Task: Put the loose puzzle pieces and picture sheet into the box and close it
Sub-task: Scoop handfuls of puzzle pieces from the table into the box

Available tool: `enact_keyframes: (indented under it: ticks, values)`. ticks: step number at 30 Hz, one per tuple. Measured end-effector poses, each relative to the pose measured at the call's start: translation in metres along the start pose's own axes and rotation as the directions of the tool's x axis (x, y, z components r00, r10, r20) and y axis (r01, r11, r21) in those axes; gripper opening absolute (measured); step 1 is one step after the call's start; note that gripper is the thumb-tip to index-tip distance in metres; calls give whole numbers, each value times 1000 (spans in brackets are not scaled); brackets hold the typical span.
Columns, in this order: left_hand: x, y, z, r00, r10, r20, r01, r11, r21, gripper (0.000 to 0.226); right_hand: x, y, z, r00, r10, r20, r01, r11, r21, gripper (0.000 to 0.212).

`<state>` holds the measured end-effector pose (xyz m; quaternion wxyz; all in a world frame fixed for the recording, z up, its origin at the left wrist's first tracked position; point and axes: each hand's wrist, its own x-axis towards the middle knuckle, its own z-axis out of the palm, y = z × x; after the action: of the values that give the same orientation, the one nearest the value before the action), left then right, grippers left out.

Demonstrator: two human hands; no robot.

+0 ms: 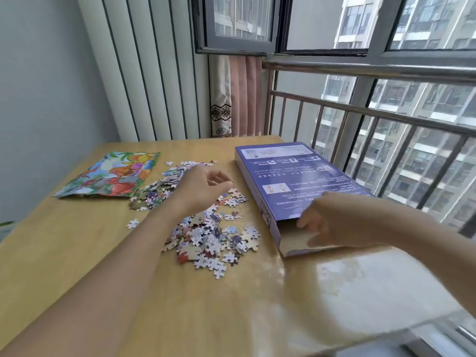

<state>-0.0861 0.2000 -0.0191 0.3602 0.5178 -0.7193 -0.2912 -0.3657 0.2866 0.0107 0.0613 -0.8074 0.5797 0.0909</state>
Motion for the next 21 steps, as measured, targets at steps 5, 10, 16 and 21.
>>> enact_keyframes:
  ticks: [5,10,16,21]
  values:
    - [-23,-45,-29,920,51,-387,71,953,295,39,45,-114,15,993,-13,-114,75,827,557,106]
    - [-59,-115,-56,834,-347,-428,530,718,451,91,80,-147,76,947,290,-138,-170,816,553,119]
    - [-57,-116,-42,881,-373,-292,440,872,215,87,113,-182,77,953,233,-193,-54,759,649,112]
    - [-63,-111,-37,960,-266,-90,270,962,35,85,160,-164,51,827,350,-440,78,704,706,91]
